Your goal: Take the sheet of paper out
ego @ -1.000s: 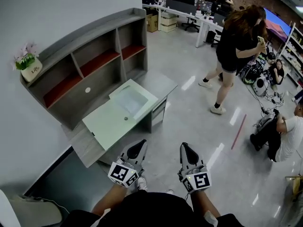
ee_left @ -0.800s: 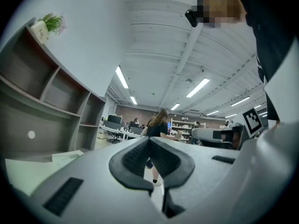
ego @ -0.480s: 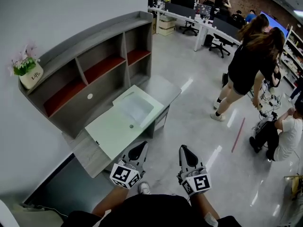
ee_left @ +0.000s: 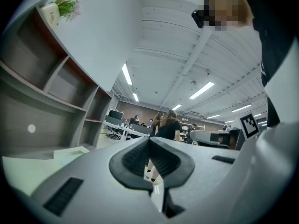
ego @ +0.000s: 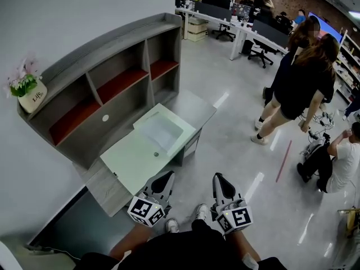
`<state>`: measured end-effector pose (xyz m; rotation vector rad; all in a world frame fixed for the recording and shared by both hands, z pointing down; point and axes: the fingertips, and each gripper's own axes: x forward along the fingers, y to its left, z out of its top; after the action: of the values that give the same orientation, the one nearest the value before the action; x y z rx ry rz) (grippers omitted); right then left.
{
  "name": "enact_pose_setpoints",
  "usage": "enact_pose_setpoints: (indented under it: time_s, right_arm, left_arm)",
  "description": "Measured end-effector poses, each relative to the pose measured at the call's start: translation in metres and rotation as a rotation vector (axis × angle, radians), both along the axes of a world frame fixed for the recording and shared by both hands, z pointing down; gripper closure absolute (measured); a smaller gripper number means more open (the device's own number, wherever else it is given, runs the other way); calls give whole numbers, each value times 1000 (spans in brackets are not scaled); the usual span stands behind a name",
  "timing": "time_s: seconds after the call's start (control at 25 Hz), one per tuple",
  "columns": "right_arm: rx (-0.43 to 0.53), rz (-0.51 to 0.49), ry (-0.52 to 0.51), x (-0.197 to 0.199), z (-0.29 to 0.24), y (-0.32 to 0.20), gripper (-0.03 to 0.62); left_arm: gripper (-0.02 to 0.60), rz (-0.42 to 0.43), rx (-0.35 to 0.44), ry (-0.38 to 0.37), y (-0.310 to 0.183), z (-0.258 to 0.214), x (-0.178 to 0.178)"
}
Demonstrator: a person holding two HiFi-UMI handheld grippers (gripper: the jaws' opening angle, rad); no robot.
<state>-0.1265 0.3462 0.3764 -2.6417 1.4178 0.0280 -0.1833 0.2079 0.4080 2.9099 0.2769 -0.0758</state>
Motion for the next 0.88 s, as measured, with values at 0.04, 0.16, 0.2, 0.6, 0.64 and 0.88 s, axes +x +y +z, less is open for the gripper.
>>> enact_pose_setpoints:
  time_s: [0.04, 0.16, 0.2, 0.6, 0.64, 0.88]
  right_arm:
    - [5, -5, 2, 6, -1, -1, 577]
    - [8, -17, 13, 28, -4, -2, 577]
    - [10, -21, 15, 36, -4, -1, 577]
    - [35, -98, 2, 122, 1, -1, 577]
    - [36, -106, 0, 130, 3, -1, 577]
    - [15, -165, 15, 165, 11, 1, 577]
  left_arm:
    - [574, -4, 0, 4, -1, -3, 5]
    - [574, -24, 24, 10, -2, -10, 22]
    - [574, -28, 33, 8, -1, -11, 29]
    - [574, -88, 77, -36, 7, -3, 105]
    - [574, -94, 79, -41, 8, -2, 111]
    - [574, -149, 99, -66, 15, 4, 143]
